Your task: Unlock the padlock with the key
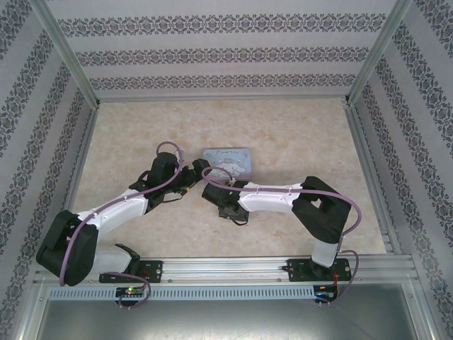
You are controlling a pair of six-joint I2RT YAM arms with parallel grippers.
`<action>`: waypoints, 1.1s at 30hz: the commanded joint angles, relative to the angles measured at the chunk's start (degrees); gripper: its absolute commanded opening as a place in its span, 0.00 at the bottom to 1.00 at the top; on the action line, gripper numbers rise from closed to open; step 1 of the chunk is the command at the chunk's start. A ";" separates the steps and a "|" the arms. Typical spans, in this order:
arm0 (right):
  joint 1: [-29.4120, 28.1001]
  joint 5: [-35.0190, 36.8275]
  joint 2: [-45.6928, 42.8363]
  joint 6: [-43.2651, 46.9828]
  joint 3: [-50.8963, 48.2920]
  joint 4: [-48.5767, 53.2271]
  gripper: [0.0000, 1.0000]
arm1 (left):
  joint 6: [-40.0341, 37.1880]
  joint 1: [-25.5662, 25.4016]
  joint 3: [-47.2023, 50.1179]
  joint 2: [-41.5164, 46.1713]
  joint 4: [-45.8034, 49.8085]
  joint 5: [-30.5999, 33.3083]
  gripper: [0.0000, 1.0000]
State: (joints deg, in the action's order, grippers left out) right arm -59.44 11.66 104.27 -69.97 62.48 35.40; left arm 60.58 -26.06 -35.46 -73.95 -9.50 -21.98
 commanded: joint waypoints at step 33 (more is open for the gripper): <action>-1.17 -3.22 -3.24 4.64 -9.25 -12.12 0.00 | 0.50 1.52 1.42 4.12 1.73 0.29 0.99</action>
State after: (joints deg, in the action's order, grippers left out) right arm -60.99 13.06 100.14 -68.34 55.83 25.47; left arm 60.93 -25.36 -34.72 -71.09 -9.26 -22.00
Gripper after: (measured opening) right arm 0.059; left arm 0.994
